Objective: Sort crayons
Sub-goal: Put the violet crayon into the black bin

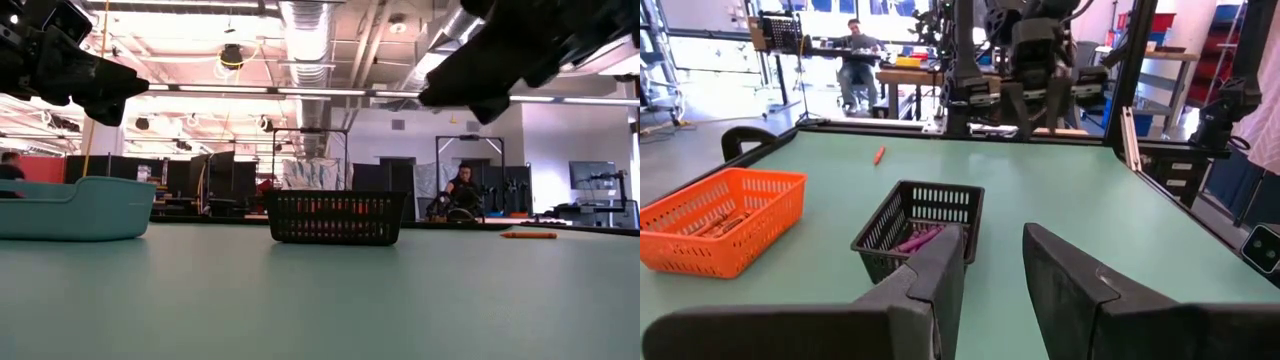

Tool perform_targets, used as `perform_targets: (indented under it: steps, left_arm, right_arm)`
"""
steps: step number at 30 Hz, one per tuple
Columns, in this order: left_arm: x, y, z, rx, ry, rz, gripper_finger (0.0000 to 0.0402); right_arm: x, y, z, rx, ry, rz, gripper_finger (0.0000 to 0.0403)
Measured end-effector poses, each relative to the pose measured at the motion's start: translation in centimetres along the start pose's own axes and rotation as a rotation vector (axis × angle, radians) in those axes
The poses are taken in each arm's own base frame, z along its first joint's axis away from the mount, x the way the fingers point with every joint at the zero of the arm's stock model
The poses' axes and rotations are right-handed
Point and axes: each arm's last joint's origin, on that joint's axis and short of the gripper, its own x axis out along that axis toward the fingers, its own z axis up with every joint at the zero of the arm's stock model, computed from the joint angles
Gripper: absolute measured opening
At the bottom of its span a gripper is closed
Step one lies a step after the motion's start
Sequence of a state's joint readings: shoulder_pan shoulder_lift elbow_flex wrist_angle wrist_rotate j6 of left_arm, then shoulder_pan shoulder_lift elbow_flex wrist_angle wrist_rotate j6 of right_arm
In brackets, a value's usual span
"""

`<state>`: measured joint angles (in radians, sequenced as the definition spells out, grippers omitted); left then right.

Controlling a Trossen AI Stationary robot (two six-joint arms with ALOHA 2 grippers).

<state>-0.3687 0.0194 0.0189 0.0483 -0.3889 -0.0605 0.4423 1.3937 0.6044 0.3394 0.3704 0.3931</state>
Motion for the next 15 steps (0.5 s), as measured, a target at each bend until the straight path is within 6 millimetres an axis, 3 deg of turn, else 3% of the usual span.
perform_targets:
  steps: [10, 15]
  left_arm:
    - [0.0, 0.0, 0.0, 0.089, -0.005, 0.013, 0.0096]
    - [0.0, 0.0, 0.2, -0.016, -0.025, 0.009, 0.0096]
  right_arm:
    - [-1.4, 3.0, -1.1, -0.027, -0.012, 0.068, 0.0117]
    - [-2.0, 4.0, -1.6, -0.044, -0.021, 0.071, 0.0117]
